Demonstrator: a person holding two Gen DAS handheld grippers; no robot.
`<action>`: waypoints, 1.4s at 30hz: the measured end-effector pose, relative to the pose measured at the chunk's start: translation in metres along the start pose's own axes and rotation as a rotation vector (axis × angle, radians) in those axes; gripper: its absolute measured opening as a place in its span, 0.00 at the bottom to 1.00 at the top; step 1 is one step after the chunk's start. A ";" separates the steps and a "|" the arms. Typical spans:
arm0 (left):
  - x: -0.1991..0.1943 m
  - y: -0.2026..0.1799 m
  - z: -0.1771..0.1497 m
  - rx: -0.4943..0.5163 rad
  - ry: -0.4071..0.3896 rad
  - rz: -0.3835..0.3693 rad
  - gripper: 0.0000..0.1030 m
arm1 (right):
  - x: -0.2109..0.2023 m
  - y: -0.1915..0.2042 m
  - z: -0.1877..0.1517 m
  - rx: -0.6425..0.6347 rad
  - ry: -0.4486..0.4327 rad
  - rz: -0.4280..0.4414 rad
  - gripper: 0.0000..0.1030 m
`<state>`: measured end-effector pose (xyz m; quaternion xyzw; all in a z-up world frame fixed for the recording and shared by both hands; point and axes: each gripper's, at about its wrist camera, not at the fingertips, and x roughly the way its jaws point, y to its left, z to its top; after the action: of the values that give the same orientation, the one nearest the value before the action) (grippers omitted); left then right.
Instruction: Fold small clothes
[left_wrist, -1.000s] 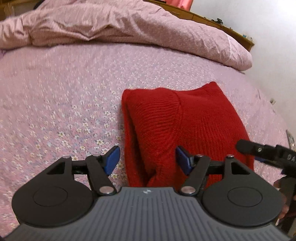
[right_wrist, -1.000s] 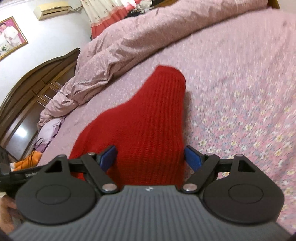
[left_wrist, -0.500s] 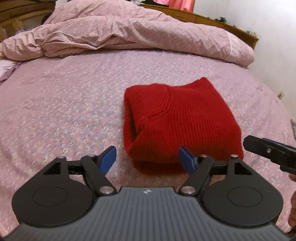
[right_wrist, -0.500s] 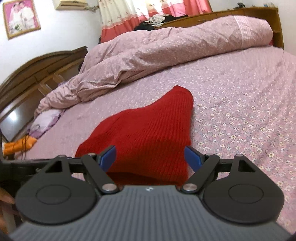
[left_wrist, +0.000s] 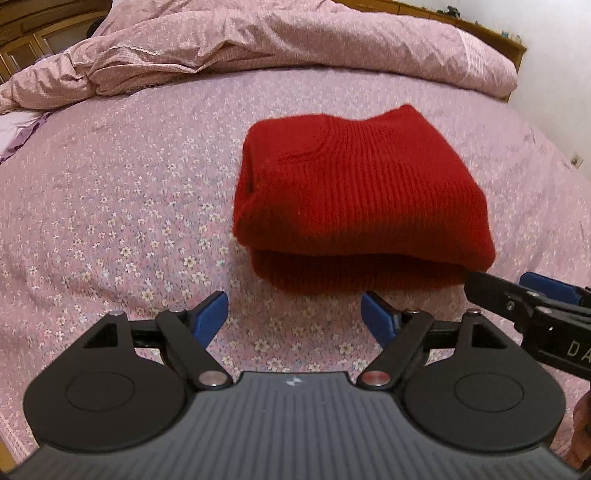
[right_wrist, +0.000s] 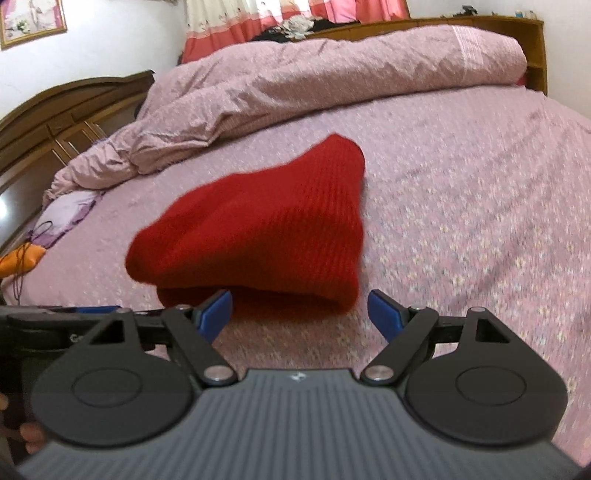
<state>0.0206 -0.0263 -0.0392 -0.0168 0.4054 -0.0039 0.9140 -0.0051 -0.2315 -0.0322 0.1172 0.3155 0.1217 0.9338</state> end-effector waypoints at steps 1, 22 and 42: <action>0.002 0.000 0.000 0.000 0.005 0.002 0.80 | 0.001 0.000 -0.002 0.004 0.008 -0.004 0.80; 0.012 0.004 -0.006 -0.019 0.049 0.017 0.80 | 0.008 -0.002 -0.011 0.033 0.064 -0.025 0.80; 0.011 0.000 -0.010 -0.003 0.053 0.000 0.80 | 0.009 -0.002 -0.012 0.033 0.070 -0.024 0.80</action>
<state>0.0211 -0.0269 -0.0541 -0.0180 0.4296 -0.0036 0.9028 -0.0054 -0.2289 -0.0468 0.1245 0.3514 0.1091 0.9215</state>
